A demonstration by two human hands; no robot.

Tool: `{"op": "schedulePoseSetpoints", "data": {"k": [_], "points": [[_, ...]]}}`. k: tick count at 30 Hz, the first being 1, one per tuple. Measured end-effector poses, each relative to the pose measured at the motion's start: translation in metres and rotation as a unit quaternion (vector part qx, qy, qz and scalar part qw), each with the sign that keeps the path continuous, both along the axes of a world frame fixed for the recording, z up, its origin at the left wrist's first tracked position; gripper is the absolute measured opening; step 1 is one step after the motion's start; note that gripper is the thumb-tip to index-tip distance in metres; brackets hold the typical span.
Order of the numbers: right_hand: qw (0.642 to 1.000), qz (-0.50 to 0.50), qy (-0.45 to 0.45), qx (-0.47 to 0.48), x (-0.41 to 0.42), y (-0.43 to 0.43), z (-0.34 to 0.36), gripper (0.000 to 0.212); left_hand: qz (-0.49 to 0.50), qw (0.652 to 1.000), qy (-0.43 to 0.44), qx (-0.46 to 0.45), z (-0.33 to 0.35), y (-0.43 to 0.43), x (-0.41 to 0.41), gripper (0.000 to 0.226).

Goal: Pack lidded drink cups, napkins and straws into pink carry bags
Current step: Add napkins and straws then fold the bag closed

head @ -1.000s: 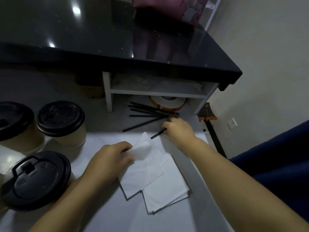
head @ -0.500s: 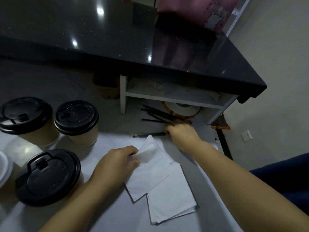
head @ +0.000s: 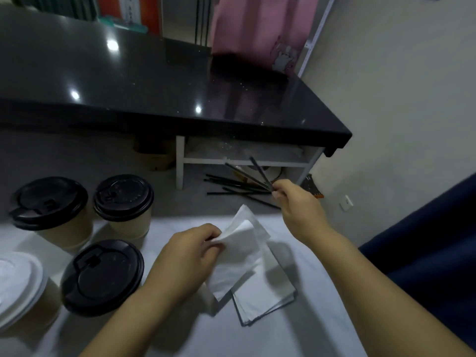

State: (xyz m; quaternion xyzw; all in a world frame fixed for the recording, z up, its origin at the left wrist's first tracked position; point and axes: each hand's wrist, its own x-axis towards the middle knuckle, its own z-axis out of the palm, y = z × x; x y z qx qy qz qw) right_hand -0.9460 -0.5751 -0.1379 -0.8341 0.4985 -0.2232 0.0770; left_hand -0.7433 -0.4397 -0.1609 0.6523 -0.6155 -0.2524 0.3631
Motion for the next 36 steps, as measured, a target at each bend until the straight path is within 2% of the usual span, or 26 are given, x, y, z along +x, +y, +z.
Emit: {"op": "schedulePoseSetpoints", "data": {"k": [11,16,19,25,31,36], "points": [[0.995,-0.022,-0.093,0.018,-0.003,0.119,0.023,0.016,0.032,0.996,-0.012,-0.087,0.048,0.096,0.012,0.002],[0.991,-0.006,-0.13,0.024,0.017,0.171,0.032,0.015,0.072,0.989,-0.04,-0.121,0.063,0.152,0.038,0.02],[0.986,0.011,-0.16,0.036,0.038,0.199,0.042,0.015,0.1,0.985,-0.049,-0.13,0.074,0.184,0.062,0.017],[0.974,0.078,-0.199,0.07,0.103,0.249,0.065,0.021,0.135,0.979,-0.068,-0.138,0.09,0.248,0.13,0.013],[0.954,0.129,-0.259,0.082,0.207,0.302,0.079,0.025,0.166,0.968,-0.095,-0.161,0.105,0.314,0.23,0.017],[0.961,0.142,-0.232,0.048,0.305,0.337,0.087,0.022,0.173,0.959,-0.125,-0.187,0.124,0.362,0.321,0.025]]}}
